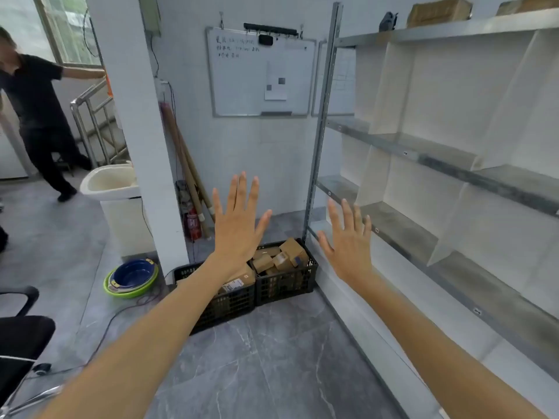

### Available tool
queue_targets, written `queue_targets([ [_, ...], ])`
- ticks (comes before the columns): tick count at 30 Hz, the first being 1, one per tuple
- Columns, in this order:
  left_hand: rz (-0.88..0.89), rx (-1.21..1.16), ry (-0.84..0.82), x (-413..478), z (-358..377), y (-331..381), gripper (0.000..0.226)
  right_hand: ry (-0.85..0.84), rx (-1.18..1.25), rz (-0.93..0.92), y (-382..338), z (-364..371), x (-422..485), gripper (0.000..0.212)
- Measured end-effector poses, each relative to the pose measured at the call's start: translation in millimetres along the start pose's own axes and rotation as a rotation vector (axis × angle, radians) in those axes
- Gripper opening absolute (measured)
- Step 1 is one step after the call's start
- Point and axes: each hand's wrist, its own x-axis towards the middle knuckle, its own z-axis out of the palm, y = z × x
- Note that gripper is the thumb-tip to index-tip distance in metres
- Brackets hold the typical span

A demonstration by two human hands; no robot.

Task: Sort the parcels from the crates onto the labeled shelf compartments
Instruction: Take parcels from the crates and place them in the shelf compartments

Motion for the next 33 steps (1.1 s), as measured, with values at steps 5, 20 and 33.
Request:
queue_targets([
  [5,-0.047,0.012,-0.033,26,34,-21,0.067,-0.072,0.008,-0.017,-7,39,21,0.063],
  [20,-0.077,-0.014,-0.149,104,148,10,0.071,-0.161,0.076,0.022,62,133,112,0.064],
  [33,-0.131,0.03,-0.192,192,252,41,0.07,-0.215,0.204,0.075,136,230,192,0.066],
])
